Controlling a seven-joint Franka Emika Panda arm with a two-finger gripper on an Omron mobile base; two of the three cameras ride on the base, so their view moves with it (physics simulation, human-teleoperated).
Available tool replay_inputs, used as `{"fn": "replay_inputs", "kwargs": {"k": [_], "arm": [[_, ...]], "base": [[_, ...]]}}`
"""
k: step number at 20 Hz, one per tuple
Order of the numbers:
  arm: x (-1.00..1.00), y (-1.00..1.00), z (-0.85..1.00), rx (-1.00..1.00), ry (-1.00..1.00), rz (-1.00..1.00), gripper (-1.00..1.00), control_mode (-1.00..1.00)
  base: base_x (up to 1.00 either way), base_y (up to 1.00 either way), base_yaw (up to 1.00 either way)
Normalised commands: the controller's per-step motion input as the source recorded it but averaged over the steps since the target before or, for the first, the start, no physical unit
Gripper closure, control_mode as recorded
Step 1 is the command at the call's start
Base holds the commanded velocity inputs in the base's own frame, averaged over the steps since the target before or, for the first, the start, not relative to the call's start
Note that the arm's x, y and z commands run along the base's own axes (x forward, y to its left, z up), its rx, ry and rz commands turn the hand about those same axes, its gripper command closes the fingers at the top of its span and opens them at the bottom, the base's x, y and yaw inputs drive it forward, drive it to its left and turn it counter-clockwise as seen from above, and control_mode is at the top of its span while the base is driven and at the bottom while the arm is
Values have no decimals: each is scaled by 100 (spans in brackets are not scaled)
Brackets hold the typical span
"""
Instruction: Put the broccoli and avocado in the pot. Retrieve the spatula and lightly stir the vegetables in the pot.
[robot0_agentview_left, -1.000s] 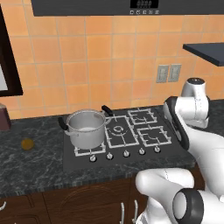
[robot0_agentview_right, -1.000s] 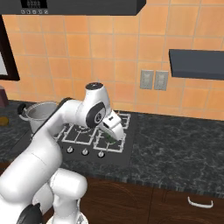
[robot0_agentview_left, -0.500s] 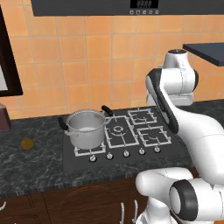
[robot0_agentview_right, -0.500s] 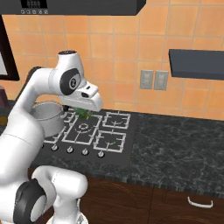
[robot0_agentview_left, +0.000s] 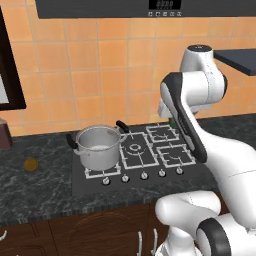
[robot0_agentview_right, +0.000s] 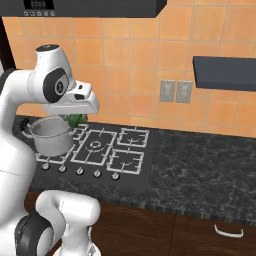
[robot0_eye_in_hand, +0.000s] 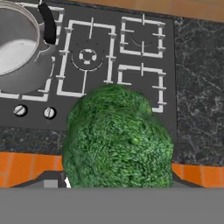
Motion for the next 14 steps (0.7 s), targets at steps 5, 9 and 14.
{"fn": "replay_inputs", "kwargs": {"k": [5,9,14], "arm": [[9,2,-9,0,-7,1,100,-100],[0,0,0,0,0,0,100,-100],[0,3,0,0,0,0,100,100]], "base": [[0,0,0],[0,0,0],[0,8,0]]}}
